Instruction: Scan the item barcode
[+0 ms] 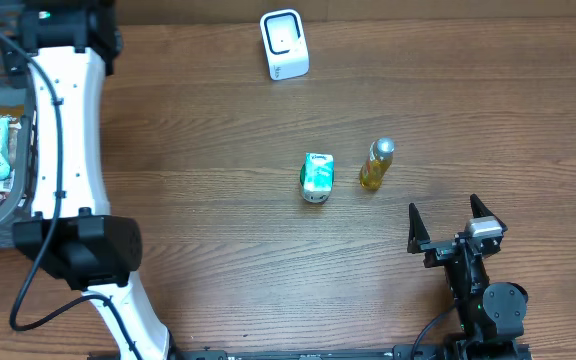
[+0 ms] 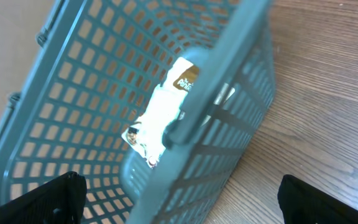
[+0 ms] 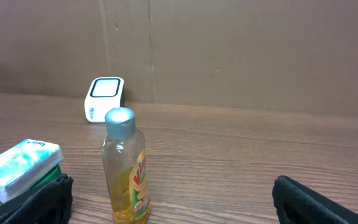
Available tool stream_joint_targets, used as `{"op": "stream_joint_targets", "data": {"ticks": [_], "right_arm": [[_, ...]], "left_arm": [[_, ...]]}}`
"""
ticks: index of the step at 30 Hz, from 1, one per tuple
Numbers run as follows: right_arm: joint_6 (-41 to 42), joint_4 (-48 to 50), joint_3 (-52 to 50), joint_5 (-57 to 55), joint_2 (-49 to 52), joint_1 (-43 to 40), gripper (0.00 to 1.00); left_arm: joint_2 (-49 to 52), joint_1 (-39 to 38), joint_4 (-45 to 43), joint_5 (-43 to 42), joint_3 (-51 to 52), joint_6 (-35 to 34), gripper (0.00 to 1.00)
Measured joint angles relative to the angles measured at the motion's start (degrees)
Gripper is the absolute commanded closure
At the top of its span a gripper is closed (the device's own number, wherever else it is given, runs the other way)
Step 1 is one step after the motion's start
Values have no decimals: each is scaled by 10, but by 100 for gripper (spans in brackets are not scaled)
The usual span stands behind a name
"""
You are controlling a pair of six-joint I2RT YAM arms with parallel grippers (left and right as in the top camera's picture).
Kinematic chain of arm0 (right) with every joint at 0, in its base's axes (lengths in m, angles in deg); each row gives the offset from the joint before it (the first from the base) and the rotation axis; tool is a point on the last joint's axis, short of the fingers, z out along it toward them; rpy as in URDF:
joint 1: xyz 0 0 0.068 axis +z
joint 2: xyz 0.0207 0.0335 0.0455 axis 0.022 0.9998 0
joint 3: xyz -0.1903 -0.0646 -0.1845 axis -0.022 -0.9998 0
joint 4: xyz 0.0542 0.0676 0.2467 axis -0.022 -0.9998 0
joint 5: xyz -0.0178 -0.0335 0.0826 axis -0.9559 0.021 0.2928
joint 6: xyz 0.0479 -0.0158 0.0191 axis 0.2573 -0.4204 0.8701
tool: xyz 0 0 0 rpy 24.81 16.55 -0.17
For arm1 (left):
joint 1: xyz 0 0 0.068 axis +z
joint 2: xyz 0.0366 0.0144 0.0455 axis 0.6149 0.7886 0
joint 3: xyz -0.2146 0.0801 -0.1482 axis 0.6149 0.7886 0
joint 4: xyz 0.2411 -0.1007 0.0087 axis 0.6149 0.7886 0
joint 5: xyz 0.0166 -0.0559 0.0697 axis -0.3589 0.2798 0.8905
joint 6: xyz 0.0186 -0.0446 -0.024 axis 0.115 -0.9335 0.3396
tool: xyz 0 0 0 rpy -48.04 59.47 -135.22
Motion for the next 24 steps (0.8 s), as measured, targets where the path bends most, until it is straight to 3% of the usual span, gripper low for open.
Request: {"op": "stream_joint_targets", "data": {"ticks": [13,24], "right_arm": [[0,0,0,0,0,0,0],[0,0,0,0,0,0,0]], "left_arm": [[0,109,-2,-146,0,0,0],[0,120,-5,-197,0,0,0]]}}
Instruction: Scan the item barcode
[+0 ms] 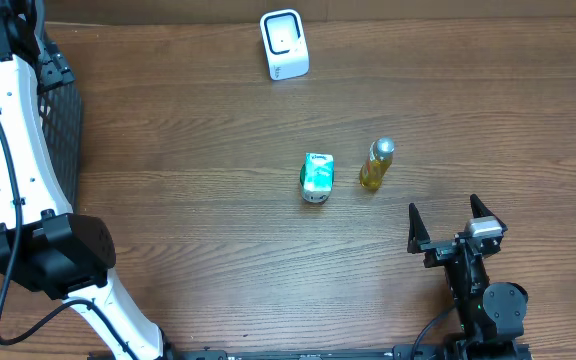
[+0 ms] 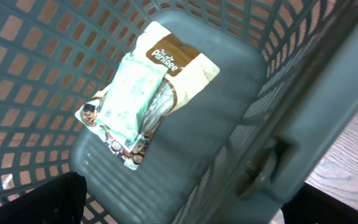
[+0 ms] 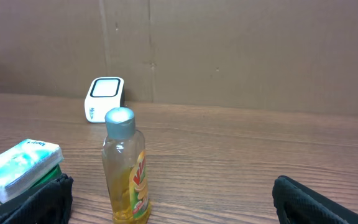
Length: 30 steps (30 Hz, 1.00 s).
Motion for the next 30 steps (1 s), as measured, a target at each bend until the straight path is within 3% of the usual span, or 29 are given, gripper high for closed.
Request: {"op": "stream_joint_targets", "data": {"ticks": [30], "right_arm": [[0,0,0,0,0,0,0]], "left_arm": [[0,0,0,-25,0,9,0]]}}
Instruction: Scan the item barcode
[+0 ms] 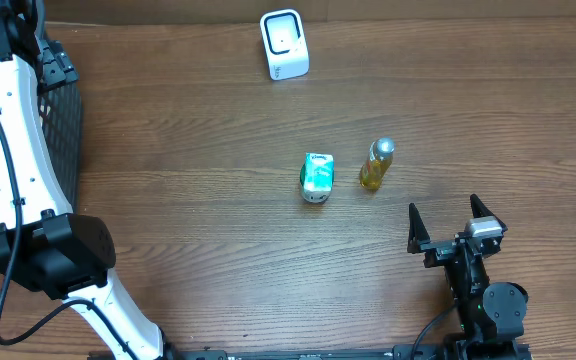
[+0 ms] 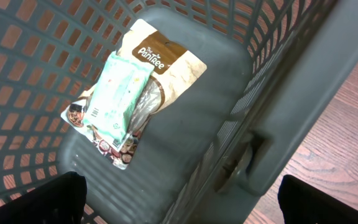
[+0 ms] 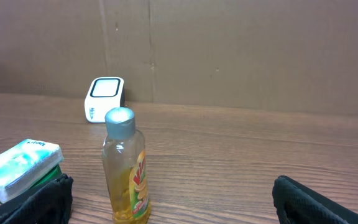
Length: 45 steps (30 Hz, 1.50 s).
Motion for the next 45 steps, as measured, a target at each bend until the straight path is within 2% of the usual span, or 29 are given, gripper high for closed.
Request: {"op": "stream_joint_targets", "data": {"ticks": [38,45], "right_arm": [[0,0,0,0,0,0,0],[0,0,0,0,0,0,0]], "left_arm": [[0,19,-5,-1,0,5,0],[0,33,-11,-29,0,7,0]]}}
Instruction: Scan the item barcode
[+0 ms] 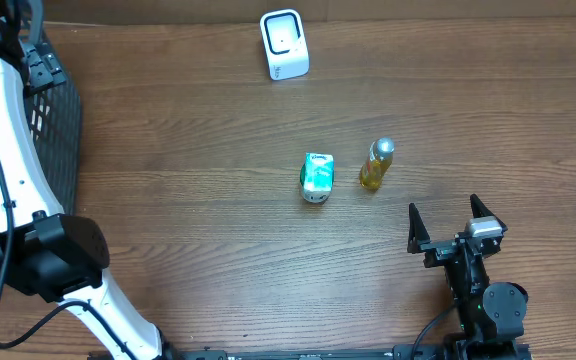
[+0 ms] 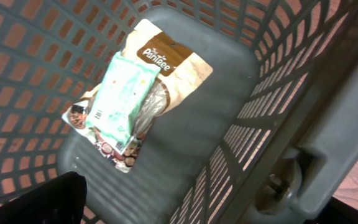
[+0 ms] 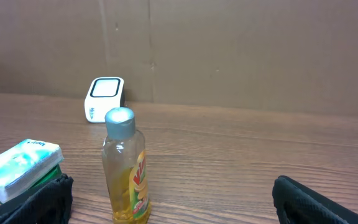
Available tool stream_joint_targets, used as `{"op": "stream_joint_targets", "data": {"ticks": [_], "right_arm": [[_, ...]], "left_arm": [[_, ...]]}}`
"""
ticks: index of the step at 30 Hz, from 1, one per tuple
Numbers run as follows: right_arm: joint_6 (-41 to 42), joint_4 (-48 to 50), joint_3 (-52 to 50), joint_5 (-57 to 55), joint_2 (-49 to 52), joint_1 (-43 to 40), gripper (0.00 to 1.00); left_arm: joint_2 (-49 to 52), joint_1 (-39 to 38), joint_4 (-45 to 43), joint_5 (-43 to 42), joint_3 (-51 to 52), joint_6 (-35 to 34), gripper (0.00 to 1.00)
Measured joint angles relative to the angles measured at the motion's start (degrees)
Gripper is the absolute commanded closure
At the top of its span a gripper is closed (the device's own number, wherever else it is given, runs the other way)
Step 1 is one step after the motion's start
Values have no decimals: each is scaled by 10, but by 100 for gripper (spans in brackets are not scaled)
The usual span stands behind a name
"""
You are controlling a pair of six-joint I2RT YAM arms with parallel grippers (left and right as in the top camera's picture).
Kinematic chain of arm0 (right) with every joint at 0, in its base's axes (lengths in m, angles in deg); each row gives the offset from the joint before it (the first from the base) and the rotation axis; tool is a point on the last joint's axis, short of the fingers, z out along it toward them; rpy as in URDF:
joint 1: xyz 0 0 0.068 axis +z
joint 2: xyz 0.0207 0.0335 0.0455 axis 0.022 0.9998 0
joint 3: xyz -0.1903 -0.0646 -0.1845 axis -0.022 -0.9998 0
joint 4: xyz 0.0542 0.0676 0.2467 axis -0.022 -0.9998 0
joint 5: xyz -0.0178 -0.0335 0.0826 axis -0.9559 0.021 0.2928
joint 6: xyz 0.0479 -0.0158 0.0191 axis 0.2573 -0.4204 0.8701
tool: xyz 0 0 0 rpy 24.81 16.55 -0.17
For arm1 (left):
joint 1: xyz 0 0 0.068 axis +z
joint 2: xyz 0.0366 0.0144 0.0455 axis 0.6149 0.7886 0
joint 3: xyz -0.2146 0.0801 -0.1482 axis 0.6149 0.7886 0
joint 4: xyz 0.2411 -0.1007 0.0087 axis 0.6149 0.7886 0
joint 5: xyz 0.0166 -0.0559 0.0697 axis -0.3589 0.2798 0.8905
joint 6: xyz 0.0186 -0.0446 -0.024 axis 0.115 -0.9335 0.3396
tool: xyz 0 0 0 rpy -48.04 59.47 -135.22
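A white barcode scanner (image 1: pixel 284 44) stands at the table's far edge, also in the right wrist view (image 3: pixel 105 99). Mid-table are a green-and-white pack (image 1: pixel 317 177) and a yellow bottle (image 1: pixel 376 164) with a silver cap. In the grey basket (image 2: pixel 216 106) lies a brown snack packet (image 2: pixel 173 59) with a mint-green pack (image 2: pixel 124 99) on top of it. My left gripper (image 2: pixel 185 208) hangs open above the basket's floor, holding nothing. My right gripper (image 1: pixel 455 222) stands open near the front edge, the bottle (image 3: pixel 125 168) just ahead of it.
The basket's mesh wall (image 1: pixel 58 110) stands at the table's left edge, with my white left arm (image 1: pixel 8 150) reaching over it. A brown cardboard wall (image 3: pixel 241 56) backs the table behind the scanner.
My left gripper has shifted a little further over the inside of the basket; the rim now sits at the right of its view. The right arm and the table items have not moved.
At first my left gripper was outside the basket's wall, seeing the packets through the mesh. Then it was over the basket's inside, open above the two packets, and has stayed there with small shifts. The right gripper stayed open and still.
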Motion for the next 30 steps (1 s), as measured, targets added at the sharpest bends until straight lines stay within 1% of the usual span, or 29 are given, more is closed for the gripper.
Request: {"op": "stream_joint_targets", "data": {"ticks": [5,10,30], "right_arm": [[0,0,0,0,0,0,0],[0,0,0,0,0,0,0],[0,0,0,0,0,0,0]], "left_arm": [[0,23,0,-27,0,0,0],[0,41,0,-32,0,0,1],[0,44,0,-43,0,0,0]]}}
